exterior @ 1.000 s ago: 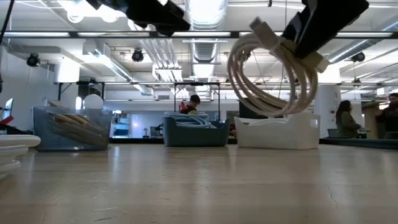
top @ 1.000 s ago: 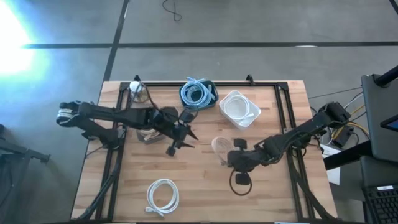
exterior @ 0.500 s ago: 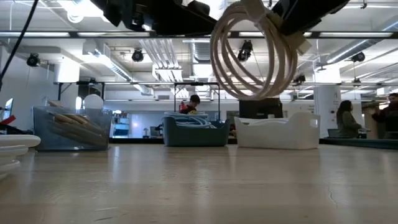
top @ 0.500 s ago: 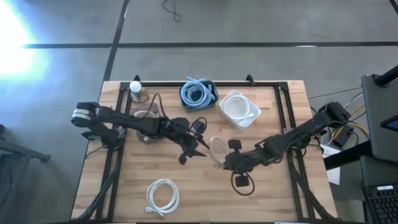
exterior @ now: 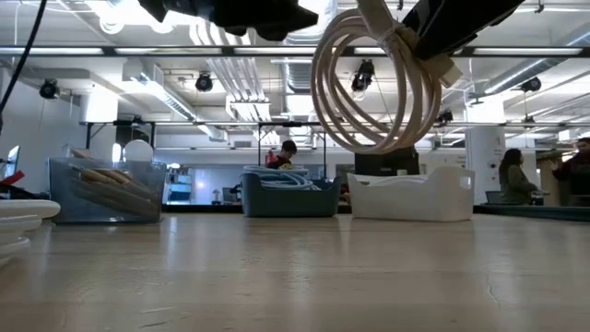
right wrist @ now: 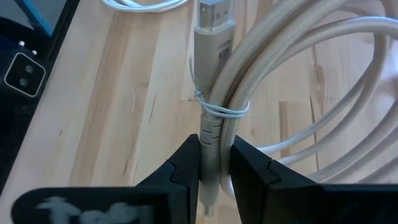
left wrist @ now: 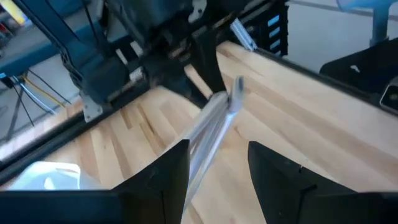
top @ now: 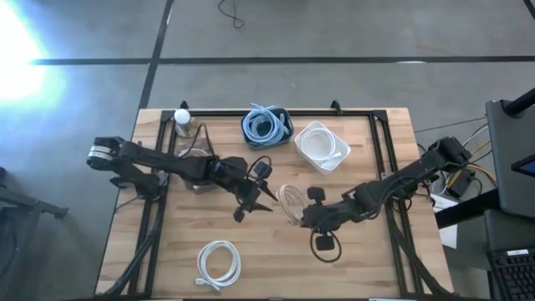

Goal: Sort HDMI cables
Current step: Put the brown HDMI cable into the black bin

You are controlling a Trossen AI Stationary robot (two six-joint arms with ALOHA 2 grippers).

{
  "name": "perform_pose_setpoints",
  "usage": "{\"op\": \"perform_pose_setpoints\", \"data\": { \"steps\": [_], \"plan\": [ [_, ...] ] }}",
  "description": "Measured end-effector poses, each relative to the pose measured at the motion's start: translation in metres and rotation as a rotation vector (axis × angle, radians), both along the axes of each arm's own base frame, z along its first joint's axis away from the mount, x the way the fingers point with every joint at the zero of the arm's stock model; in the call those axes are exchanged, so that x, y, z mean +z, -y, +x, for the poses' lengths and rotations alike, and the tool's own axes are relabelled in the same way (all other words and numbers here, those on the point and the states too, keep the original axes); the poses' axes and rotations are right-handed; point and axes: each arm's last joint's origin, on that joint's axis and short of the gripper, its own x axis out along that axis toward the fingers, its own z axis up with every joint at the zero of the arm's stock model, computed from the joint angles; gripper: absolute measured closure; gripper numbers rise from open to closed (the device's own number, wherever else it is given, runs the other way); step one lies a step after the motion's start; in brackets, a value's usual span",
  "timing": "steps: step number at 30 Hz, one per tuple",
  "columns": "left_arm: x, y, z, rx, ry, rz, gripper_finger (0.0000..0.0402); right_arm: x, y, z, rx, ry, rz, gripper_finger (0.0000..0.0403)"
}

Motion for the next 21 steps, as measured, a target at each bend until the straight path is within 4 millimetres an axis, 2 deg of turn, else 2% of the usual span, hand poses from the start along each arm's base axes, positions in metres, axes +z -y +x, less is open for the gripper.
{"op": "perform_pose_setpoints", "data": {
  "steps": [6, 17, 21],
  "plan": [
    [0.008, 0.003, -0.002, -0.011, 0.065, 0.043, 0.0234, 0.000, 0.000, 0.000, -0.027, 0.001, 0.026, 0.0337],
    [-0.012, 0.004, 0.016, -0.032, 0.080, 0.098, 0.0234, 0.003, -0.002, 0.004, 0.019, 0.061, 0.012, 0.0337],
    [-0.013, 0.004, 0.019, -0.031, 0.105, 0.100, 0.0234, 0.004, -0.002, 0.005, 0.021, 0.065, 0.011, 0.0337]
  ]
}}
